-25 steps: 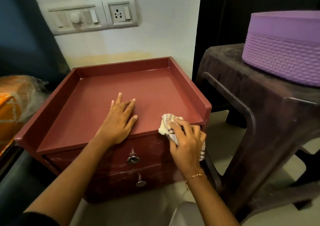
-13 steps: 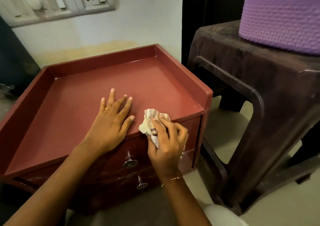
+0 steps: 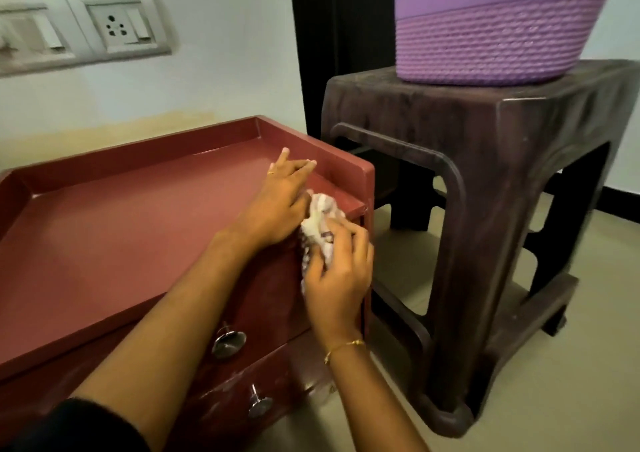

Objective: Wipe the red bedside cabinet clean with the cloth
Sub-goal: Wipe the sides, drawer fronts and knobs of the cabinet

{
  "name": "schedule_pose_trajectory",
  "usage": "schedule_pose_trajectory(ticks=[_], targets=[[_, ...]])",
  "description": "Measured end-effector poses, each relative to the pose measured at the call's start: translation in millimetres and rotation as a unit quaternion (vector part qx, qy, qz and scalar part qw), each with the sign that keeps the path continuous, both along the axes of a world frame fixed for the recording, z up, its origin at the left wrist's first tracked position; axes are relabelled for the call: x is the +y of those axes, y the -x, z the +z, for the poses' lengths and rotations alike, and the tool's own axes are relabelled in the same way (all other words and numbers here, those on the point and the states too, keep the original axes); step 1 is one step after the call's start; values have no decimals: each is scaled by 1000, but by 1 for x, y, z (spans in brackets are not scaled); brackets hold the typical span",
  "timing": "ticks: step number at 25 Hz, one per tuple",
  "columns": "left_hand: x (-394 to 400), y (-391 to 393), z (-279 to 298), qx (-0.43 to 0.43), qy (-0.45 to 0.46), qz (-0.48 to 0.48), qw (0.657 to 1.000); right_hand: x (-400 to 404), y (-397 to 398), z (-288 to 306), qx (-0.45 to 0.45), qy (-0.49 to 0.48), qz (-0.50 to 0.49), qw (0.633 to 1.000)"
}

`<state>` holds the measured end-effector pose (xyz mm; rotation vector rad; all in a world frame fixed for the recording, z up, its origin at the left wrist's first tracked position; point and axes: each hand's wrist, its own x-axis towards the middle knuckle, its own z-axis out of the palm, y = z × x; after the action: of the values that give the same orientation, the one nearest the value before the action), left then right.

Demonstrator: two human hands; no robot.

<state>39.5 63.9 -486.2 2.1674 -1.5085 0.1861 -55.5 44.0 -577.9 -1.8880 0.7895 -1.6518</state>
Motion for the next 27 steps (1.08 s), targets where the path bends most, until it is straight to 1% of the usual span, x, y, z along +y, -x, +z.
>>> schedule_pose_trajectory(ticks=[2,5,6,7,8,9,11,12,14,16,18,20,22,24,27], targets=[[-4,2,-5,-18,-30,-4,999,-25,1,3,-40,-46,-48,997],[-9,8,0,-48,-49,-4,998,-28,6,12,-105,-141,-51,983],[-12,11,2,-51,-55,1,997,-25,6,16,-130,-157,-59,977],[-16,12,5,-58,-64,5,996,-26,5,21,-149,-150,-71,975],[-21,14,6,-60,-71,8,996,-30,4,23,-142,-126,-80,979],[-25,16,6,-58,-68,12,996,-35,2,24,-117,-95,-84,985],[-34,22,2,-38,-37,20,998,-47,-4,10,-80,-61,-85,991],[-37,25,-1,-24,-23,22,999,-48,-5,-3,-71,-68,-83,992],[-40,30,-8,-18,-20,34,999,-44,2,-41,-42,-111,-81,990],[-39,29,-10,-20,-21,51,998,-45,11,-56,-18,-132,-64,989],[-39,28,-9,-12,-30,67,997,-53,10,-36,-24,-115,-61,991],[-41,27,-9,-24,-49,79,995,-60,3,-6,-46,-72,-80,993],[-42,27,-12,-42,-64,84,993,-59,-5,-2,-52,-49,-106,992],[-42,27,-13,-47,-71,86,993,-51,-4,-33,-33,-57,-107,992],[-41,27,-11,-46,-80,88,992,-38,5,-88,21,-115,-101,988]])
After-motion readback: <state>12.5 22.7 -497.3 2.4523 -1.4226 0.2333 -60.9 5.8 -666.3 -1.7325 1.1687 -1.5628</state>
